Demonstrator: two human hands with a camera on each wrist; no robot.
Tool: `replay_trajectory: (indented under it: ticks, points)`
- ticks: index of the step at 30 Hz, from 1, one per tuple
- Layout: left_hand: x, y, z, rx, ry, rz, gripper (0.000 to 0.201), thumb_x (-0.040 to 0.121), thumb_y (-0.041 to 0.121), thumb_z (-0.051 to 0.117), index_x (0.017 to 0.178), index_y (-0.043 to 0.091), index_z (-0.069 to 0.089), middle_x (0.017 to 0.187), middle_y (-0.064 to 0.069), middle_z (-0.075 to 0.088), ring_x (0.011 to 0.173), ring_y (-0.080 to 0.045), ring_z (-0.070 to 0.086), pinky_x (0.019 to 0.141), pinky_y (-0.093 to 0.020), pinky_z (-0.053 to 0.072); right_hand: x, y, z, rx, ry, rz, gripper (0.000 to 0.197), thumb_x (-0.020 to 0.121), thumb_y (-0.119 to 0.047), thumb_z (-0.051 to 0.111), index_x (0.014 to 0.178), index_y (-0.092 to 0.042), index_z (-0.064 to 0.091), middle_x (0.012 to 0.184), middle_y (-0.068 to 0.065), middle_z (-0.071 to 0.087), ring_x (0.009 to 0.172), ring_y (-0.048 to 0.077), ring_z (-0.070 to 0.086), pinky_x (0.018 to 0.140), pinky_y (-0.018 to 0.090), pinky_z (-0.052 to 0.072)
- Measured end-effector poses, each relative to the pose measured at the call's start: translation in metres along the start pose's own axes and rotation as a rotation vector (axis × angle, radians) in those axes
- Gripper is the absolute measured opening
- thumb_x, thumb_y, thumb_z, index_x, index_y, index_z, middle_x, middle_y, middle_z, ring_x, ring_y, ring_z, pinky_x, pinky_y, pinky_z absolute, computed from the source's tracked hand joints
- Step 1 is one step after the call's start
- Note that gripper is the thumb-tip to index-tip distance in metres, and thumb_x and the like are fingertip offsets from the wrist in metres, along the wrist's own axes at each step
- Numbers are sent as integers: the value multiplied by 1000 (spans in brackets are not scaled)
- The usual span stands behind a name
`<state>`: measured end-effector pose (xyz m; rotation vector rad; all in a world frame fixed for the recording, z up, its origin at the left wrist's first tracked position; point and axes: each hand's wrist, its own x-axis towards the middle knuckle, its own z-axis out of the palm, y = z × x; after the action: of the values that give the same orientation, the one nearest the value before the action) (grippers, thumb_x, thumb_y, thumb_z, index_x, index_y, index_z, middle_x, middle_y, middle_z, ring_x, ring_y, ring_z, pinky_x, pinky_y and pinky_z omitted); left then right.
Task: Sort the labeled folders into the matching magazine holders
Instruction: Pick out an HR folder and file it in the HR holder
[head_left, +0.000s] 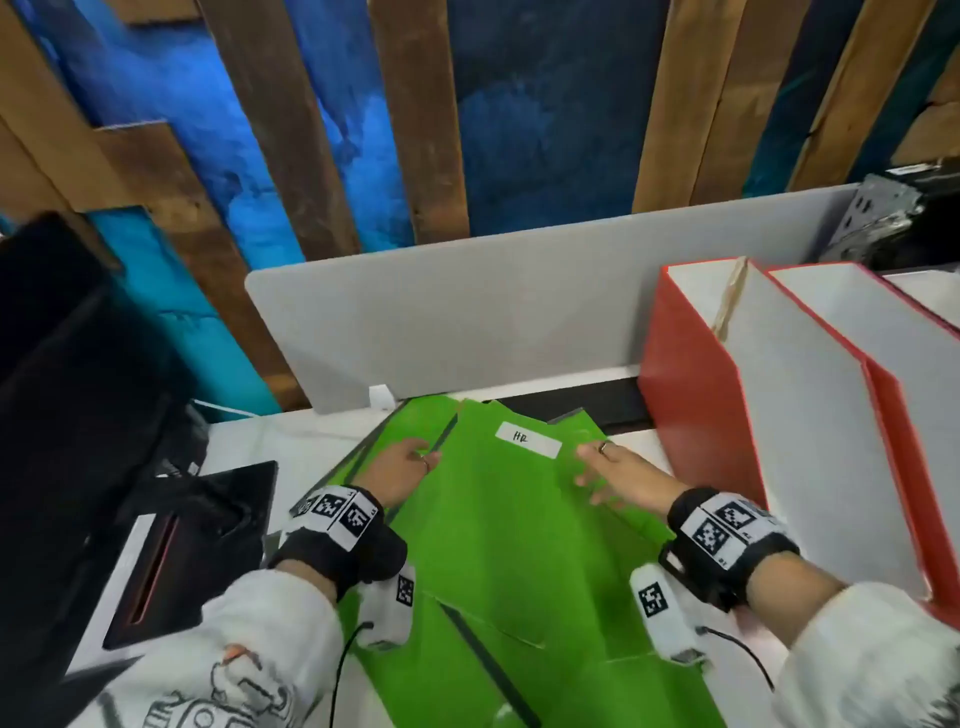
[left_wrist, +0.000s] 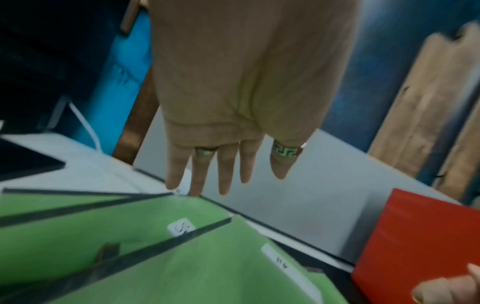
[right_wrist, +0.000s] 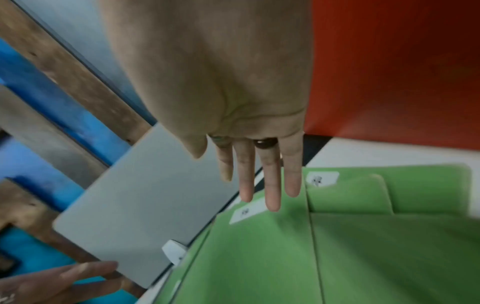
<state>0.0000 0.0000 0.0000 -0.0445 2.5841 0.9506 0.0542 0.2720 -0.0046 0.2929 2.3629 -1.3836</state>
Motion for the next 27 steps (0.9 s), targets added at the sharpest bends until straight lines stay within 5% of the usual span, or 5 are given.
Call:
replay_trajectory:
  ticks: [5, 14, 21, 24, 27]
  points:
    - [42, -37, 8, 27, -29, -84, 49, 91, 24, 58, 134, 4, 47, 140, -14, 49, 127, -27, 48, 107, -32, 37, 25, 27, 35, -130, 10, 177, 46, 99, -40, 33, 132, -8, 35, 103, 10, 60, 83, 21, 59, 53, 23, 44]
    - [73, -62, 25, 90, -14, -151, 63, 77, 17, 73, 133, 5, 45, 126, -17, 59, 113, -30, 58, 97, -38, 47, 52, 57, 57, 36, 119, 274, 64, 86, -16, 65, 134, -14, 23, 92, 3, 48, 61, 17, 56, 49, 27, 54]
    - [81, -70, 28, -110, -62, -174, 64, 78, 19, 74, 131, 0, 44, 132, -19, 52, 121, -32, 51, 105, -39, 40, 53, 54, 57, 199, 152, 302, 75, 82, 0, 66, 134, -23, 17, 131, 18, 41, 110, 34, 54, 64, 37, 60]
    - [81, -71, 25, -239, -59, -112, 47, 77, 17, 74, 115, 11, 49, 113, -17, 55, 107, -31, 54, 101, -44, 42, 53, 50, 55, 229, 130, 261, 73, 82, -1, 65, 133, -22, 18, 134, 15, 38, 120, 31, 47, 70, 35, 58]
    - [78, -78, 14, -445, -71, -35, 32, 77, 8, 71, 90, 27, 49, 88, -11, 56, 88, -27, 53, 89, -47, 47, 55, 53, 46, 245, 113, 228, 60, 87, -8, 62, 129, -21, 21, 122, 11, 45, 110, 27, 52, 76, 36, 55]
